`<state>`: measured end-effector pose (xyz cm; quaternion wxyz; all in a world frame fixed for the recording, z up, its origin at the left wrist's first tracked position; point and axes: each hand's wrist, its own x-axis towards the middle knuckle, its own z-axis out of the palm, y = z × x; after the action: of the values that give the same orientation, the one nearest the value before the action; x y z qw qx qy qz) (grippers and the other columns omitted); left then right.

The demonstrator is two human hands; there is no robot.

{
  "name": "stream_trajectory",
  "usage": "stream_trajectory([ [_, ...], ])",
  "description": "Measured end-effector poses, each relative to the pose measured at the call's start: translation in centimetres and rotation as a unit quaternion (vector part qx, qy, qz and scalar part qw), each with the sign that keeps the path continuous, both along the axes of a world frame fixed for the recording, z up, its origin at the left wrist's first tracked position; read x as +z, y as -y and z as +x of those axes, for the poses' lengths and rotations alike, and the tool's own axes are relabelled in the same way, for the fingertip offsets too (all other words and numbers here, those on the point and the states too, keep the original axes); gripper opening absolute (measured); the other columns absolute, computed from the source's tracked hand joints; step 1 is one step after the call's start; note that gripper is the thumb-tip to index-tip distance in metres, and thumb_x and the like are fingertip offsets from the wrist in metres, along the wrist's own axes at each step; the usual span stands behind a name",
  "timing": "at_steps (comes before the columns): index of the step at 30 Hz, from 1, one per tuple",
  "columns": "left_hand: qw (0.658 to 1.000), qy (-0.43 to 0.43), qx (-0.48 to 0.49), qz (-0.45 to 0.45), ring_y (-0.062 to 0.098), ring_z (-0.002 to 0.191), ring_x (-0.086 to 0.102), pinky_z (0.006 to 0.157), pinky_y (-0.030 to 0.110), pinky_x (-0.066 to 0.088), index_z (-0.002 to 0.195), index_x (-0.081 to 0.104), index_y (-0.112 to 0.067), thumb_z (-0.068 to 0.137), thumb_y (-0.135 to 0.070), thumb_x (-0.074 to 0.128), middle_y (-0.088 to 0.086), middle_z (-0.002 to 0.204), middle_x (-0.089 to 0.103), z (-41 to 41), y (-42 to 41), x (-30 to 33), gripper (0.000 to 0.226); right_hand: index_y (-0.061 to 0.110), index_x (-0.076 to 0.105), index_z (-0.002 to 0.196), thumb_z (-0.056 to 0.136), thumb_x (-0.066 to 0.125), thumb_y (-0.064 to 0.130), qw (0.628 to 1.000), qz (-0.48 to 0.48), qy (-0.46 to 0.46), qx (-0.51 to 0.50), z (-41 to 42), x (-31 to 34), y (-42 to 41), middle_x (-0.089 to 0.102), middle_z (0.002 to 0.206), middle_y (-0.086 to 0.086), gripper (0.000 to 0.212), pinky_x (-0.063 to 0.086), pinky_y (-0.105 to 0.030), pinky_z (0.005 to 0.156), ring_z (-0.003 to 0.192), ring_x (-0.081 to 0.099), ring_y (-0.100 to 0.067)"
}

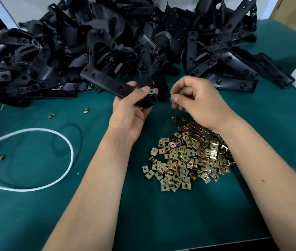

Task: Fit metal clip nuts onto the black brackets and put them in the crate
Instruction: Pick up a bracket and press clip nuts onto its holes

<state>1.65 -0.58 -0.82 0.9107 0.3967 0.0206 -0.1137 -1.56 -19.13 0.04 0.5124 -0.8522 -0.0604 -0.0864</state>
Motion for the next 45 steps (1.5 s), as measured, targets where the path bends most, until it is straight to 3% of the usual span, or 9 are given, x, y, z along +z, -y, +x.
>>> stream_trajectory([
  [6,0.999,0.022,-0.014,0.048,0.025,0.09,0.072,0.083,0.038,0.056,0.11,0.051,-0.018,0.087,0.005,0.067,0.005,0.091,0.068,-0.2,0.3,0.0,0.037,0.017,0.077,0.107,0.095,0.067,0.002,0.993,0.121,0.001,0.011,0.1,-0.4,-0.3,0.078,0.087,-0.005,0.021,0.054,-0.022,0.065,0.074,0.068,-0.014],
  [13,0.998,0.032,-0.014,0.05,0.026,0.092,0.072,0.08,0.039,0.056,0.108,0.053,-0.017,0.07,0.003,0.074,0.008,0.093,0.065,-0.4,0.3,0.0,0.047,0.008,0.072,0.099,0.095,0.072,0.007,0.989,0.149,-0.013,0.009,0.0,-0.2,-0.5,0.078,0.081,-0.01,0.004,0.053,-0.023,0.056,0.064,0.068,-0.018],
  [17,0.998,0.024,-0.017,0.052,0.026,0.088,0.07,0.076,0.038,0.056,0.106,0.054,-0.017,0.066,0.002,0.075,0.007,0.089,0.066,-0.2,0.1,-0.1,0.048,0.008,0.07,0.099,0.095,0.072,0.012,0.987,0.162,0.001,0.015,-0.2,-0.2,-0.7,0.076,0.078,-0.013,0.006,0.051,-0.024,0.051,0.06,0.065,-0.018],
  [21,0.997,0.035,-0.025,0.068,0.021,0.078,0.068,0.071,0.035,0.055,0.104,0.054,-0.016,0.075,0.008,0.072,0.003,0.082,0.068,-0.5,0.3,0.0,0.042,0.003,0.072,0.097,0.093,0.075,0.014,0.984,0.177,0.003,0.004,-0.3,-0.1,-1.0,0.076,0.078,-0.013,0.011,0.054,-0.025,0.054,0.062,0.068,-0.021],
  [27,0.993,0.071,-0.061,0.071,0.026,0.083,0.069,0.071,0.035,0.057,0.109,0.048,-0.012,0.083,0.014,0.062,0.011,0.088,0.067,0.3,0.2,-0.8,0.039,-0.005,0.068,0.103,0.091,0.07,-0.004,0.96,0.275,-0.059,0.006,-0.4,-0.9,-0.9,0.075,0.081,-0.014,0.012,0.058,-0.023,0.064,0.07,0.072,-0.021],
  [32,0.991,0.104,-0.058,0.056,0.028,0.088,0.066,0.078,0.038,0.053,0.101,0.05,-0.014,0.084,0.013,0.062,0.011,0.091,0.066,0.1,-0.4,0.4,0.034,0.01,0.071,0.086,0.096,0.073,0.018,0.964,0.262,-0.037,-0.013,0.3,0.3,-0.9,0.074,0.074,-0.006,0.013,0.051,-0.021,0.055,0.062,0.065,-0.013],
  [36,0.996,0.048,-0.068,0.012,0.025,0.079,0.072,0.068,0.032,0.058,0.111,0.048,-0.011,0.084,0.013,0.06,0.009,0.085,0.065,-0.4,-0.2,0.0,0.038,0.009,0.069,0.087,0.097,0.072,0.02,0.958,0.278,-0.041,-0.052,0.1,0.1,-0.2,0.07,0.069,-0.001,0.014,0.049,-0.02,0.054,0.06,0.061,-0.01],
  [41,0.994,0.053,-0.093,0.032,0.025,0.084,0.073,0.076,0.036,0.06,0.107,0.051,-0.012,0.083,0.013,0.062,0.007,0.085,0.069,0.1,-0.2,-0.2,0.036,0.003,0.072,0.094,0.097,0.068,0.007,0.95,0.305,-0.051,-0.055,0.3,-0.2,-0.1,0.073,0.073,-0.005,0.007,0.051,-0.019,0.057,0.063,0.064,-0.011],
  [45,0.993,0.049,-0.103,0.043,0.022,0.09,0.07,0.087,0.04,0.055,0.106,0.054,-0.013,0.086,0.001,0.068,0.006,0.093,0.072,0.3,-0.2,-0.4,0.028,-0.001,0.073,0.104,0.096,0.066,-0.002,0.946,0.318,-0.057,-0.028,0.4,0.1,-0.4,0.076,0.081,-0.01,0.01,0.055,-0.02,0.061,0.069,0.069,-0.014],
])
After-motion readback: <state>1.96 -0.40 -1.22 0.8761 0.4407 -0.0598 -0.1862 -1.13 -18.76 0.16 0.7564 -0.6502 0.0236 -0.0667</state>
